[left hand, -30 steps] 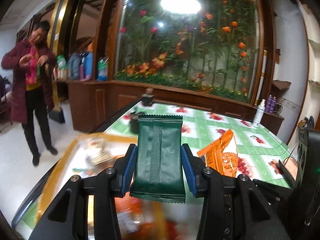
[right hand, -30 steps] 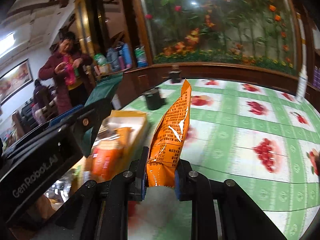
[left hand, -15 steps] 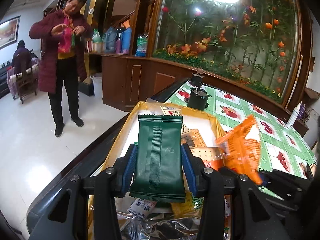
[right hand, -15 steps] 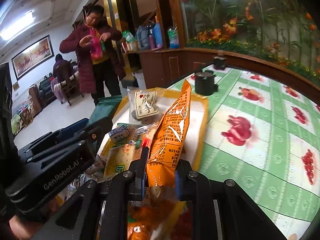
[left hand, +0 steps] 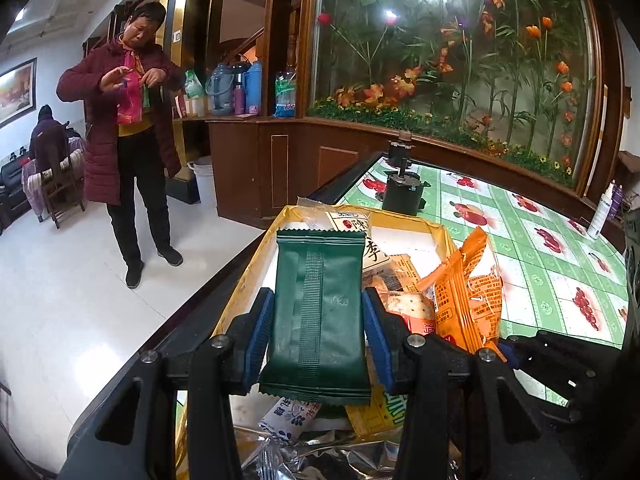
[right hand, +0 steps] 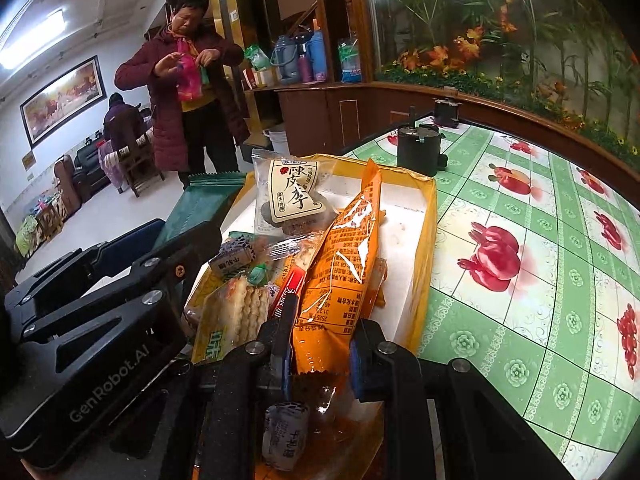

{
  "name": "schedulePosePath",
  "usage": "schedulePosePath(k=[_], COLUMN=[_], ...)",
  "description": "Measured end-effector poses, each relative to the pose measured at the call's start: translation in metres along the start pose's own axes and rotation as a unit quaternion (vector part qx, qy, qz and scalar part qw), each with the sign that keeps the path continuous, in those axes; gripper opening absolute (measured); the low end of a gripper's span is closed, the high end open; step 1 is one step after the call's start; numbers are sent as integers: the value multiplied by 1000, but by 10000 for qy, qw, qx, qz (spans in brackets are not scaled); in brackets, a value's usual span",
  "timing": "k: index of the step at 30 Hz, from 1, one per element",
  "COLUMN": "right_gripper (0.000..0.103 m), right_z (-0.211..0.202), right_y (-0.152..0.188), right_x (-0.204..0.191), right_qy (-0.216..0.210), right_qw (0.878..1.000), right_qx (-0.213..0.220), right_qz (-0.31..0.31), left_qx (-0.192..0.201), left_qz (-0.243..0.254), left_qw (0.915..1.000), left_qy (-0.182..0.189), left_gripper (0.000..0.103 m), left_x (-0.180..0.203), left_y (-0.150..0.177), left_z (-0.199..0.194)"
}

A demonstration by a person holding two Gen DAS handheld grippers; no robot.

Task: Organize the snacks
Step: 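Open the left gripper to drop the green pack while the right releases the orange packet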

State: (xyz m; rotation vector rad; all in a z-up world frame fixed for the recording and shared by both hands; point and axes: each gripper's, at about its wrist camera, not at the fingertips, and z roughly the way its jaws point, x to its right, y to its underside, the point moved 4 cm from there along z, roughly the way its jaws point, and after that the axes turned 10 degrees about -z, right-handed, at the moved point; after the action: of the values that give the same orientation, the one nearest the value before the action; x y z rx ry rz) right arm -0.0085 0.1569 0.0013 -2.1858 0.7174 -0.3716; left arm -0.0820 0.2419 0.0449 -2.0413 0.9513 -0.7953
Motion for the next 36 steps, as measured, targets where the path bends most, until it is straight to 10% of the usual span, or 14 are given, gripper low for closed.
schedulePosePath(k=[10,36], right_gripper=[50,70], right_z=[-13,-124], right_y=[-2,35], right_x=[-10,16], right_qy=[265,768], right_qw=[9987,9876], right_qx=[140,1339], right_qz=[-416,292], left_qx=[1,504], left_qz=[33,281], left_qw=[10000,9983], left_qy=[-34,-115], left_gripper=[46,86], left_x=[2,10], left_y=[1,5], left_z=[-4,-72])
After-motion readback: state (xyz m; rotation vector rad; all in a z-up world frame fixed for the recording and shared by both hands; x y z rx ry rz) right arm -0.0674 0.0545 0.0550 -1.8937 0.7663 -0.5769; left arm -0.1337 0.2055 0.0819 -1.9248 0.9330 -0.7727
